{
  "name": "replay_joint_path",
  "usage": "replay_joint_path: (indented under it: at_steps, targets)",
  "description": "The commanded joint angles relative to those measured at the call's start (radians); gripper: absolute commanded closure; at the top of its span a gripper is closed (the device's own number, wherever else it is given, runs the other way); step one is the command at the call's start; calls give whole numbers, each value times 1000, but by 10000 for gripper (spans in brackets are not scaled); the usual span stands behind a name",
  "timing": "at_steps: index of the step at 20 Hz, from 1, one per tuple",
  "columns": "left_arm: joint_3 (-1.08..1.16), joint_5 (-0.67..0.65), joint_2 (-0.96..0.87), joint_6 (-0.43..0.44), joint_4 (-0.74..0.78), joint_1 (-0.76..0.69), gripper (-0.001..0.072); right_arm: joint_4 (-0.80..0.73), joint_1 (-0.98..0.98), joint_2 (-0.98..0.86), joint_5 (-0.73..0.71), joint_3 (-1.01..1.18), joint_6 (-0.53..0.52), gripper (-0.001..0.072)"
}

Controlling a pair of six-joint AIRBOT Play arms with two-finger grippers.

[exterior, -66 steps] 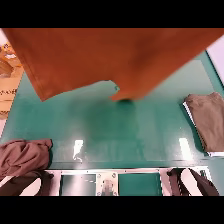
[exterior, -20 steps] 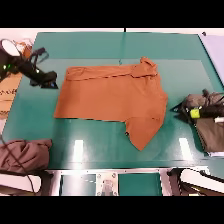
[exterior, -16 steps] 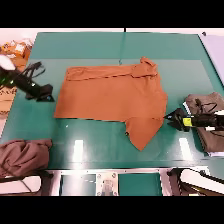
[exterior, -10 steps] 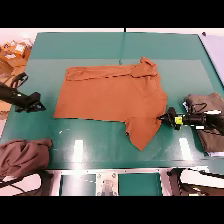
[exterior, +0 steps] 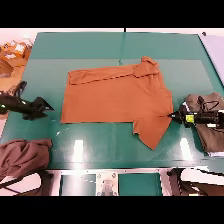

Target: Fold the shirts.

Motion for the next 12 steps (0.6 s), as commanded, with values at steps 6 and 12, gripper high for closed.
replay_joint_path:
  at_steps: [6,12]
  targets:
    - [-321,241,1,177,-296,1,242,33,8,2,-12,5,-6,696]
    - [-305,241,-3,177,-329,-4,242,44,8,2,-12,5,-6,696]
